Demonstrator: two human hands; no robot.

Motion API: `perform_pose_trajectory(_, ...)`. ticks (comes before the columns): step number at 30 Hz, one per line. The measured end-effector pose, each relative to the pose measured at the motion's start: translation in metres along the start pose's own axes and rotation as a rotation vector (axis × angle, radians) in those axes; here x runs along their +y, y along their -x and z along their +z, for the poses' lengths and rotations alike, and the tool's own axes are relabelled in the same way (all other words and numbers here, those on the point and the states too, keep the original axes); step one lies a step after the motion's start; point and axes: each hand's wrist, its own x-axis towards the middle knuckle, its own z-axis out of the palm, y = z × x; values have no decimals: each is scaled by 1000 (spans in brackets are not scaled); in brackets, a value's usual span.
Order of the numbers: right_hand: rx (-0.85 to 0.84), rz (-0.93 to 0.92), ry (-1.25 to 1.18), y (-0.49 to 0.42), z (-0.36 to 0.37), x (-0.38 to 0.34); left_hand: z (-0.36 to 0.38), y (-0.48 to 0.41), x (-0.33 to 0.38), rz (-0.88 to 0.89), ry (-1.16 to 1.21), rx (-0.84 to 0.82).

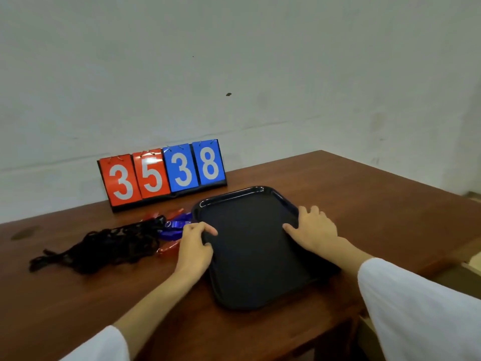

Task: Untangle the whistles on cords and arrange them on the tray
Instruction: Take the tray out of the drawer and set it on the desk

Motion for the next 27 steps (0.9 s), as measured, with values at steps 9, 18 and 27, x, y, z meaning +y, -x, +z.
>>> perform_pose_trajectory(9,15,21,376,3,7,-37,-7,-2,-10,68,-25,12)
perform_pose_trajectory(18,-96,-317,-4,6,28,-131,-10,6,-7,137,-18,118)
perform_pose_trajectory(27,-205,-368,22,6,44,-135,-43,-5,-10,129,-199,201)
